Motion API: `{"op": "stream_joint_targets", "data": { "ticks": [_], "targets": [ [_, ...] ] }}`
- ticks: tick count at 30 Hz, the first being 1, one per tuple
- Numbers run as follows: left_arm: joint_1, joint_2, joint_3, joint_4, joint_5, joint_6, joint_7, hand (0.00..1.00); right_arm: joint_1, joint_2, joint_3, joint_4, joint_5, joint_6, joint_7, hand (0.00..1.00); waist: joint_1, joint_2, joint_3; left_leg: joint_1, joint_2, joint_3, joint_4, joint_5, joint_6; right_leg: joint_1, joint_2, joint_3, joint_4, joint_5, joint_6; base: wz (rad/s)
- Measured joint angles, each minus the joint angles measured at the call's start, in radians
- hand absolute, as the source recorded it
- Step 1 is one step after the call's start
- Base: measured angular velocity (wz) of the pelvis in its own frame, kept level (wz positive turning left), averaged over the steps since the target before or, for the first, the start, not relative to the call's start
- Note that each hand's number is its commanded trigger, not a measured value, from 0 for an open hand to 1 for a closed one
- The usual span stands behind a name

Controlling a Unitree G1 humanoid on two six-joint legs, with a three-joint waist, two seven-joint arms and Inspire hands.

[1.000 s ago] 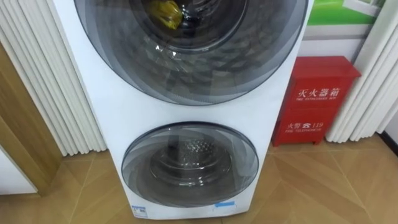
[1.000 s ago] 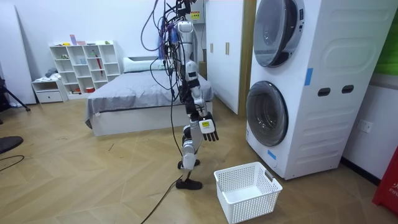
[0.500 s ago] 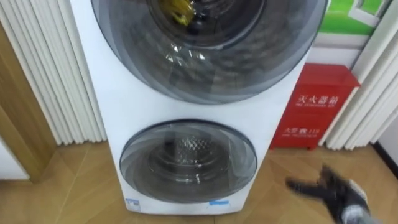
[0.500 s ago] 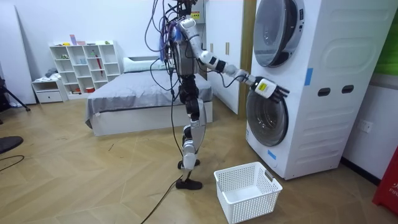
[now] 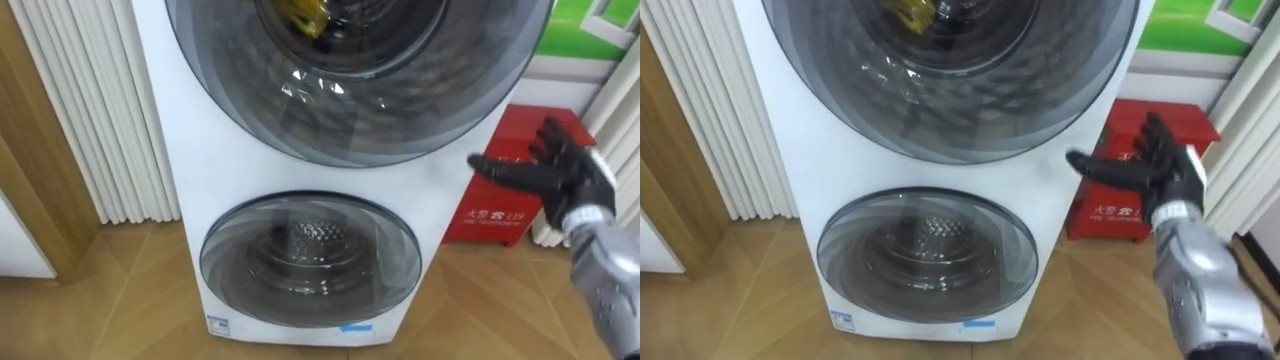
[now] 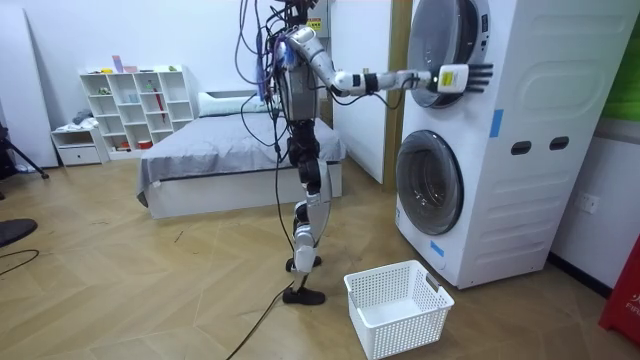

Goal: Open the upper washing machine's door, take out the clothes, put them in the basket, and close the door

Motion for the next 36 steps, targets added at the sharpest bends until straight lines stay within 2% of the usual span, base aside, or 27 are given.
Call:
{"op": "stream_joint_targets", "data": {
  "ticks": [7, 11, 18, 21, 32, 36],
  "targets": [
    [0.004, 0.0, -0.017, 0.001, 0.025, 0.021, 0.0, 0.0, -0.008, -0.009, 0.006, -0.206, -0.039, 0.011, -0.056, 0.0, -0.002, -0.002, -0.0005, 0.001, 0.0, -0.005, 0.0, 0.0, 0.0, 0.003, 0.0, -0.004, -0.002, 0.0, 0.0, 0.0],
    [0.011, 0.001, -0.016, 0.0, 0.026, 0.021, 0.0, 0.0, -0.008, -0.01, 0.006, -0.271, -0.079, 0.017, -0.074, 0.0, -0.005, -0.007, 0.0027, -0.001, 0.001, 0.0, 0.0, 0.0, 0.0, 0.0, 0.0, -0.001, -0.001, 0.0, 0.0, -0.02],
    [0.016, 0.0, -0.017, 0.0, 0.027, 0.02, 0.0, 0.0, -0.008, -0.023, 0.007, -0.483, -0.142, 0.016, -0.105, 0.0, -0.009, -0.01, 0.0042, -0.005, 0.001, 0.004, 0.0, 0.0, 0.0, -0.006, 0.001, 0.007, -0.001, 0.0, 0.0, -0.01],
    [0.013, 0.0, -0.019, -0.003, 0.026, 0.02, 0.015, 0.0, -0.002, -0.023, 0.043, -0.55, -0.148, 0.016, -0.111, 0.0, -0.007, -0.008, 0.0053, -0.001, 0.001, 0.007, 0.0, 0.0, 0.0, -0.004, 0.001, 0.019, -0.001, 0.0, 0.0, -0.03],
    [-0.006, 0.003, -0.078, -0.015, 0.026, 0.02, 0.06, 0.0, 0.016, -0.023, 0.088, -0.585, -0.171, 0.015, -0.109, 0.0, -0.007, 0.0, 0.0111, 0.002, 0.005, 0.019, -0.007, 0.0, -0.001, -0.007, 0.003, 0.022, 0.0, 0.0, 0.0, -0.03],
    [-0.005, 0.005, -0.112, -0.011, 0.026, 0.021, 0.061, 0.0, 0.019, -0.024, 0.105, -0.569, -0.167, -0.007, -0.108, 0.0, -0.004, 0.004, 0.0128, 0.012, 0.006, 0.023, -0.013, 0.0, -0.001, -0.003, 0.003, 0.023, 0.0, 0.0, 0.0, -0.04]
  ]
}}
